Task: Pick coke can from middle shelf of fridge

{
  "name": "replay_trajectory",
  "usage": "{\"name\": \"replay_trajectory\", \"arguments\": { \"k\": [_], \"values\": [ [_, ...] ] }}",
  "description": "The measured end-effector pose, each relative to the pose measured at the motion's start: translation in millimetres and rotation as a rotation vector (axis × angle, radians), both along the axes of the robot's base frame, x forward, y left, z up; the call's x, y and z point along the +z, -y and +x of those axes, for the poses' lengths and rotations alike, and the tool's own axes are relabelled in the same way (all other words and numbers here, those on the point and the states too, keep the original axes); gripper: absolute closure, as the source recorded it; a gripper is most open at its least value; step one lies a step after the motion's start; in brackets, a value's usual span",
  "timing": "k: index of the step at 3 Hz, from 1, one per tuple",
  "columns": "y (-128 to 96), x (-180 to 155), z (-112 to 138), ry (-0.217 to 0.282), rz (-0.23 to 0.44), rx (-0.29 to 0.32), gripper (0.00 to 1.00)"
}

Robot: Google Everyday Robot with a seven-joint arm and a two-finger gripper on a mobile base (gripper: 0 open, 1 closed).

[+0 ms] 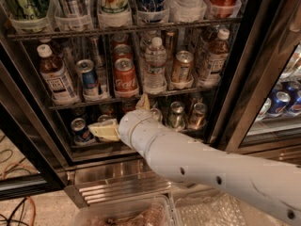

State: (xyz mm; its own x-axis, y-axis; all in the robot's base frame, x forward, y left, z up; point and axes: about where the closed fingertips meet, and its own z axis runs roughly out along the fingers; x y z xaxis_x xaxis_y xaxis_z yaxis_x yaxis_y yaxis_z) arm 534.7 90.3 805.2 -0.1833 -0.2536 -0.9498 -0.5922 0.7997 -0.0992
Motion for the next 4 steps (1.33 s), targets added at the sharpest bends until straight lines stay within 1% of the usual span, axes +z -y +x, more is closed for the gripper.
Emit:
{"name": "replay_trajectory", "arguments": {
  "k": [1, 2, 3, 4],
  "values": [
    [-7, 2, 17, 0.054, 0.012, -0.069, 0.0],
    [-14, 3, 30, 0.11, 0.049, -0.138, 0.0],
    [-10, 11, 42, 0.171, 0.064, -0.203, 0.0],
    [-8, 16, 49, 0.208, 0.069, -0.241, 0.18]
  ]
}}
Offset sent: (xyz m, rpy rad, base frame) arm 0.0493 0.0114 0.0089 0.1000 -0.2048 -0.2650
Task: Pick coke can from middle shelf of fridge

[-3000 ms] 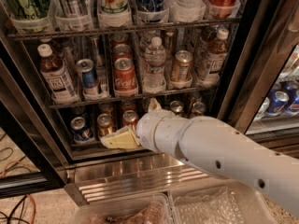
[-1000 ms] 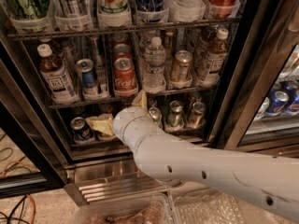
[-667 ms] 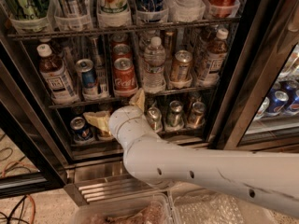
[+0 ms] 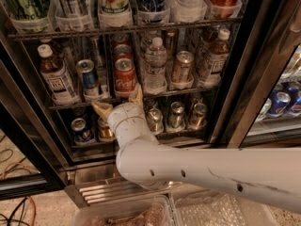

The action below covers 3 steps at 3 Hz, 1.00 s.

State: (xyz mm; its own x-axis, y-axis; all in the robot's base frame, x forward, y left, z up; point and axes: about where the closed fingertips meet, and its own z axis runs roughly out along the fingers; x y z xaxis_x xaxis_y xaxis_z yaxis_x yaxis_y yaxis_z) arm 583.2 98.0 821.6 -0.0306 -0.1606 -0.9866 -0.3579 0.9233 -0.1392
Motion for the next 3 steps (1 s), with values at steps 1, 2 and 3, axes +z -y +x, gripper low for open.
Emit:
{"name": "replay_trajectory", "arguments": {
  "k": [1, 2, 3],
  "values": [
    [1.4, 1.7, 2.9, 0.017, 0.002, -0.024, 0.29],
    [1.8, 2.2, 5.7, 0.026, 0.0, -0.036, 0.28],
    [8.2, 6.8, 10.7, 0.045, 0.009, -0.058, 0.29]
  ]
}}
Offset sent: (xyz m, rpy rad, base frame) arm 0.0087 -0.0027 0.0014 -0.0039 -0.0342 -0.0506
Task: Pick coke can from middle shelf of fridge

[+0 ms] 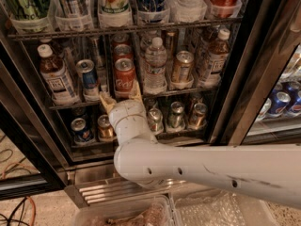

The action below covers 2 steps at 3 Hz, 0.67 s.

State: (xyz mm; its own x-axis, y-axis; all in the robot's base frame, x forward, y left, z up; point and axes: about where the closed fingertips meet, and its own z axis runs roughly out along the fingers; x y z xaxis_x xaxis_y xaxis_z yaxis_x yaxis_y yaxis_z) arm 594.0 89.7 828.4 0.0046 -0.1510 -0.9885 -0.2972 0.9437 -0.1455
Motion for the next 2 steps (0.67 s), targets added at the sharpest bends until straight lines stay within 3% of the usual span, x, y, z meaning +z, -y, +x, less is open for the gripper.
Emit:
{"name": "replay_trajectory", "arguments": {
  "k": [2],
  "values": [
    [10.6, 8.7, 14.7, 0.042, 0.02, -0.039, 0.28]
  ]
}}
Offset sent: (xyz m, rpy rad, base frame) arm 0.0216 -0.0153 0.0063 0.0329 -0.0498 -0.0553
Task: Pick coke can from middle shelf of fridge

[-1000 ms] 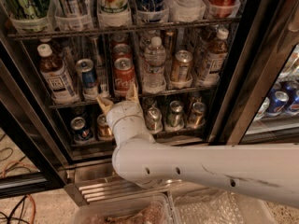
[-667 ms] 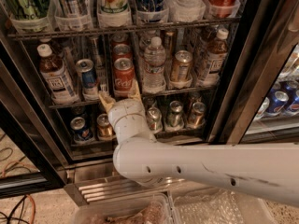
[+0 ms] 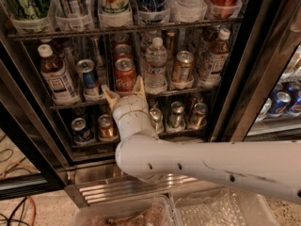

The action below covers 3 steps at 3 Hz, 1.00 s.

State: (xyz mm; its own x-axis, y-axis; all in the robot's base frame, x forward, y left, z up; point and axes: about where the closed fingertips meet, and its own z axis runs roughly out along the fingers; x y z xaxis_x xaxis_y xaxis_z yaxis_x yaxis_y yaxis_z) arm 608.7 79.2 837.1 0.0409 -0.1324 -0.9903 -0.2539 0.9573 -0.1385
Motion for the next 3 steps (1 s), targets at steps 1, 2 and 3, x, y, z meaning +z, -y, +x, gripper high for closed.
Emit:
{"name": "replay_trajectory", "arguments": {
  "k": [1, 2, 3],
  "values": [
    [-5, -8, 6, -0.011, 0.019, 0.007, 0.31],
    [-9, -14, 17, -0.015, 0.025, 0.02, 0.31],
    [-12, -7, 29, 0.003, 0.008, 0.034, 0.31]
  ]
}}
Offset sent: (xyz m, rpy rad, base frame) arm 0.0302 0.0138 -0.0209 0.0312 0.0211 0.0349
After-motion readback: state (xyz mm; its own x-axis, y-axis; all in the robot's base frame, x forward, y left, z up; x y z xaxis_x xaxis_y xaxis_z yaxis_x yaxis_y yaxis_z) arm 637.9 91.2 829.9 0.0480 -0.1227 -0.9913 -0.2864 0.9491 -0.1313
